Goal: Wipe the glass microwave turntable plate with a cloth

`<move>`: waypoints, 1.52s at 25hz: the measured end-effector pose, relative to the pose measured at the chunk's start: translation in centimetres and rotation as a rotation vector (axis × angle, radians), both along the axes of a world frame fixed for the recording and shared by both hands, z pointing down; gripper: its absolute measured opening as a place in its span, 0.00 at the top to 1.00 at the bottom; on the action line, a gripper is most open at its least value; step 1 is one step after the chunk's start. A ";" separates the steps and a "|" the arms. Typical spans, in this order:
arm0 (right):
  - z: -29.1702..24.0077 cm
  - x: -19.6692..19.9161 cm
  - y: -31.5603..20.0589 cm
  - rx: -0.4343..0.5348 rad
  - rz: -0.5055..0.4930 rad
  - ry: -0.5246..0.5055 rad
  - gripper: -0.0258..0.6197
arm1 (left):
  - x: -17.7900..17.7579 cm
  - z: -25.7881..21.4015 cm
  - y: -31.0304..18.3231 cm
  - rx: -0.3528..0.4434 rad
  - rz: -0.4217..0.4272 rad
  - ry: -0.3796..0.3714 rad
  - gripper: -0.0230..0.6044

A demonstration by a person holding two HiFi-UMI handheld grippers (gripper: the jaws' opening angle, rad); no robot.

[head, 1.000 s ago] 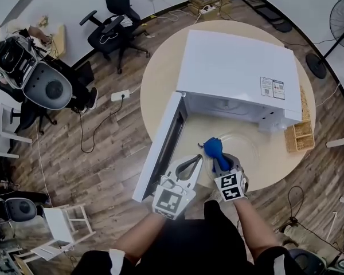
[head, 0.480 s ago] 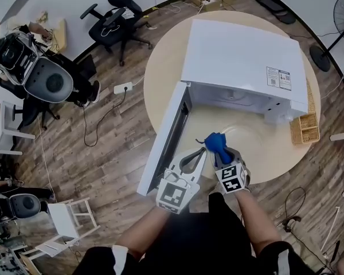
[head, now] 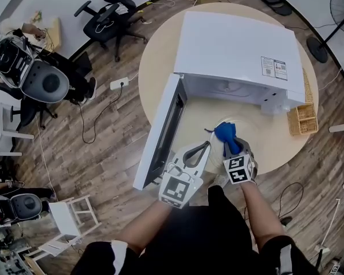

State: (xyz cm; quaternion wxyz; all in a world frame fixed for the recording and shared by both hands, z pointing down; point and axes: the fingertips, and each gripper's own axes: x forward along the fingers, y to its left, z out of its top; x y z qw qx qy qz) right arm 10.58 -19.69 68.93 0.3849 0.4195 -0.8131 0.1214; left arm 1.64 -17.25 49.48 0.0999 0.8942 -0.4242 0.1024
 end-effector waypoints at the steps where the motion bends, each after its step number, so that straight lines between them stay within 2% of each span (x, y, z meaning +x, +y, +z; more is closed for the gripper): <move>1: 0.0 0.6 -0.1 0.002 0.011 0.009 0.84 | 0.2 0.0 0.1 0.000 0.005 0.000 0.95; 8: 0.1 5.2 -0.9 0.016 0.099 0.031 0.84 | 1.2 0.4 0.4 -0.006 0.030 -0.006 0.96; 15: 0.2 8.7 -1.4 0.018 0.132 0.073 0.83 | 2.0 0.3 0.7 -0.002 0.046 -0.006 0.96; 25: 0.0 14.3 -1.7 0.029 0.264 0.113 0.83 | 2.5 0.1 1.3 0.000 0.058 -0.007 0.96; 28: -0.2 14.5 -1.8 0.040 0.268 0.105 0.83 | 2.5 0.1 1.4 0.002 0.058 -0.009 0.96; 31: -1.4 13.9 -1.7 0.071 0.282 0.052 0.83 | 2.4 0.1 1.5 0.002 0.053 -0.008 0.95; 38: -5.8 8.5 0.8 0.121 0.219 -0.073 0.84 | 1.4 0.6 2.2 -0.010 0.013 -0.010 0.95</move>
